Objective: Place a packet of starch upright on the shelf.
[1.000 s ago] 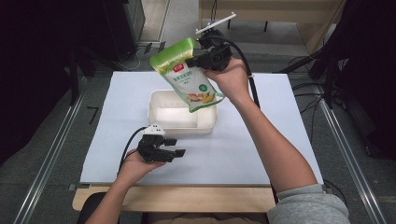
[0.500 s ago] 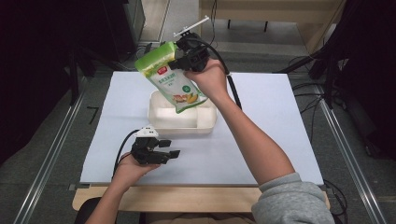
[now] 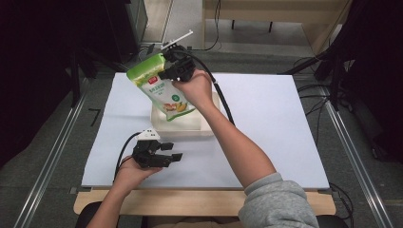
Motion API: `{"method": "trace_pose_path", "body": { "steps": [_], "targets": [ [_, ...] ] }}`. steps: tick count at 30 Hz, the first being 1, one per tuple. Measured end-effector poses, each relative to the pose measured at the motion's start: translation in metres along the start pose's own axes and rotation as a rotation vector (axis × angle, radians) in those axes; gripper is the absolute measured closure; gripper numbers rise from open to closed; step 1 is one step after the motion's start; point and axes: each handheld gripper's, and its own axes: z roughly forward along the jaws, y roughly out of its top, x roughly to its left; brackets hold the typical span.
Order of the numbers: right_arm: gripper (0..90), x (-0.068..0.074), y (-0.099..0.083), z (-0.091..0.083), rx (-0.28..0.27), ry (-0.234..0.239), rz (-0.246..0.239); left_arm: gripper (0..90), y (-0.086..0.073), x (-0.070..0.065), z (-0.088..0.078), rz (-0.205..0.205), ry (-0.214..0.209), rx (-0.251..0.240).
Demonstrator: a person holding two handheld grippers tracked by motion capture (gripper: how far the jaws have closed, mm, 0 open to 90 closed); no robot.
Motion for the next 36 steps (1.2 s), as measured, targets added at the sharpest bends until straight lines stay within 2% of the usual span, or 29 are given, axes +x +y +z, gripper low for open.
{"method": "trace_pose_path", "body": {
  "steps": [3,5,6,7,11,12,16,19,21,29,36],
  "targets": [
    [89.7,-0.006,-0.014,0.014,0.008,-0.003,0.018,38.8,0.001,0.0,0.0,-0.002,-0.001,0.0],
    [89.7,-0.01,-0.018,0.016,0.0,-0.004,0.021,38.8,0.001,0.001,-0.001,0.003,0.0,0.006],
    [89.6,-0.02,-0.024,0.017,-0.004,-0.001,0.052,38.8,0.001,0.001,0.0,0.005,0.0,0.009],
    [89.6,-0.025,-0.028,0.017,-0.003,0.0,0.063,38.7,0.001,0.0,0.001,0.008,-0.002,0.008],
    [89.6,-0.036,-0.039,0.018,0.004,-0.01,0.075,38.8,0.001,-0.001,0.002,0.008,-0.005,0.01],
    [89.6,-0.043,-0.046,0.017,-0.017,0.004,0.092,38.8,0.001,-0.001,0.002,0.009,-0.001,0.015],
    [89.5,-0.046,-0.05,0.016,-0.033,0.014,0.109,38.8,0.002,-0.001,0.002,0.005,-0.002,0.014],
    [89.5,-0.044,-0.052,0.017,-0.026,-0.001,0.075,38.7,0.002,-0.001,0.003,0.01,-0.002,0.021],
    [89.5,-0.043,-0.053,0.017,-0.023,-0.003,0.075,38.7,0.002,-0.001,0.003,0.009,-0.005,0.017],
    [89.4,-0.054,-0.063,0.015,-0.047,0.004,0.109,38.7,0.002,-0.001,0.004,0.013,-0.006,0.02],
    [89.2,-0.061,-0.068,0.012,-0.051,-0.004,0.107,38.8,0.002,-0.001,0.003,0.013,-0.005,0.016]
  ]
}}
